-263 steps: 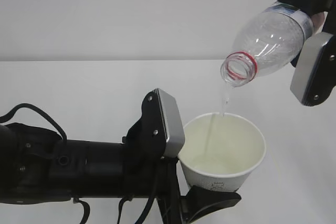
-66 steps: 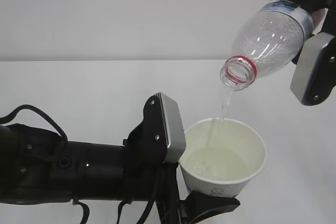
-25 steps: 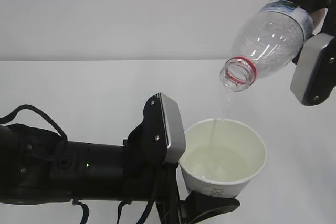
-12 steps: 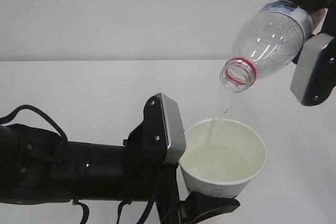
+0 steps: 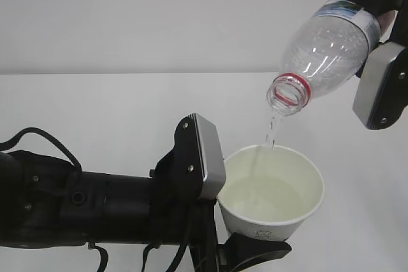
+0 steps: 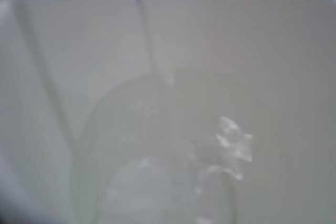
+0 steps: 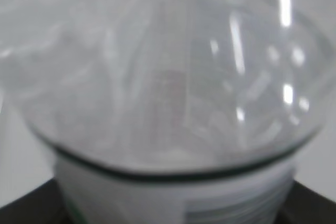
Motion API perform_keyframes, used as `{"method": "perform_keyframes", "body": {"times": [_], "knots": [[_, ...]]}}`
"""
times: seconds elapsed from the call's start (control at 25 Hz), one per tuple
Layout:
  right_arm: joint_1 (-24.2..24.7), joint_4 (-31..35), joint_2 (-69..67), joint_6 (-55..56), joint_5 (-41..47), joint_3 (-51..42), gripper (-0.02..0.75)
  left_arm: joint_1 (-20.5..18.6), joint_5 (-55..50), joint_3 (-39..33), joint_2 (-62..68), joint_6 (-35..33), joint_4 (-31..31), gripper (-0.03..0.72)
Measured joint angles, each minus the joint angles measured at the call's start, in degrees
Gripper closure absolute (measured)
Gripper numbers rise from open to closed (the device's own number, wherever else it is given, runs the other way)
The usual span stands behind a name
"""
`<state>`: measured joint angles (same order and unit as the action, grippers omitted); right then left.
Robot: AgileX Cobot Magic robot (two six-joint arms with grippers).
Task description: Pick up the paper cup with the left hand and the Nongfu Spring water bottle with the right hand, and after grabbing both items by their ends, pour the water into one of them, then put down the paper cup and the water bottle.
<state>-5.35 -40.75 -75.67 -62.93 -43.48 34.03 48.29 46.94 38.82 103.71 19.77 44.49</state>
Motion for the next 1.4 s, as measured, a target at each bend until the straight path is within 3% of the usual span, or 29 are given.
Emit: {"method": "perform_keyframes", "body": {"times": [0.64, 1.12, 1.4], "knots": [[0.0, 0.0, 0.0, -0.1, -0.3, 0.0, 0.289, 0.0, 0.0, 0.0, 0.0, 0.0, 0.1, 0.138], [0.0, 0.0, 0.0, 6.4, -0.3, -0.2, 0.289, 0.0, 0.9, 0.0, 0.0, 0.0, 0.1, 0.138], [0.0, 0.3, 0.0, 15.7, -0.3, -0.2, 0.289, 0.0, 1.0, 0.0, 0.0, 0.0, 0.2, 0.138]]}}
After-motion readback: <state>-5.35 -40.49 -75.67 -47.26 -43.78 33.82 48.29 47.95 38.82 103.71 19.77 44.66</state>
